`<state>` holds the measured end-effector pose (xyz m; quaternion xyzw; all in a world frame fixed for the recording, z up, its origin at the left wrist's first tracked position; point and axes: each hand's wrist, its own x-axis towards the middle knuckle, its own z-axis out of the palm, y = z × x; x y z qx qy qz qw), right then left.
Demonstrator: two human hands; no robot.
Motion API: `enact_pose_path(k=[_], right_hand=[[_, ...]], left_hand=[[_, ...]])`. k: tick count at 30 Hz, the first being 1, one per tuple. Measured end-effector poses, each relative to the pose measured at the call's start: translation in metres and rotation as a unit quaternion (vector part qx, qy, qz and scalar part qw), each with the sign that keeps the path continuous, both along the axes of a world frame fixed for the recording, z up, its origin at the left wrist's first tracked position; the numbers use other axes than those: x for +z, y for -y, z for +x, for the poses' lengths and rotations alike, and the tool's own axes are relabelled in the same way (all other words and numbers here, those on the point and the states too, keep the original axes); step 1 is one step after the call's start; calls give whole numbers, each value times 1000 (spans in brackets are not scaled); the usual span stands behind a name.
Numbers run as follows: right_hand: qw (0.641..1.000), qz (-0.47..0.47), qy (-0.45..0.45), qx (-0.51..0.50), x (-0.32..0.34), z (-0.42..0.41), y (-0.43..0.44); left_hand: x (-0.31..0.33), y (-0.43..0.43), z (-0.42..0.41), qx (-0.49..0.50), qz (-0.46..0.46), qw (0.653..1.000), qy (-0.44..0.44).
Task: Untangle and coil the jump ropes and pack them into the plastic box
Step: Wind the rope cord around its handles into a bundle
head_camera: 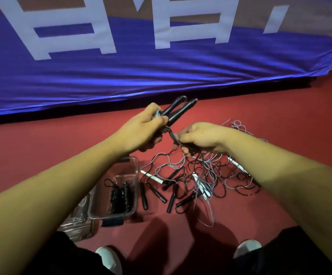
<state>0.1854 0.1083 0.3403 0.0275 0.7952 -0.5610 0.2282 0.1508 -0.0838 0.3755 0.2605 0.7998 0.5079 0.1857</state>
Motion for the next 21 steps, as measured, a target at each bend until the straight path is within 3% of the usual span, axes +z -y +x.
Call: enact_pose_path(k=[4,7,12,17,21], right_hand=[[998,18,-47,-37,3,6,8],[988,24,-130,-78,11,2,14],[970,160,-184,21,26,3,13],[954,227,-189,53,35,7,13],[907,323,-259,76,43,5,16]], left_hand=[[1,-3,-11,63,35,997,27],[-5,3,-28,93,24,995,-20],[-12,14,-35,41,-31,998,-21],[-18,16,-38,16,-86,996,13],[-20,18,-41,-14,-177,984,-25]])
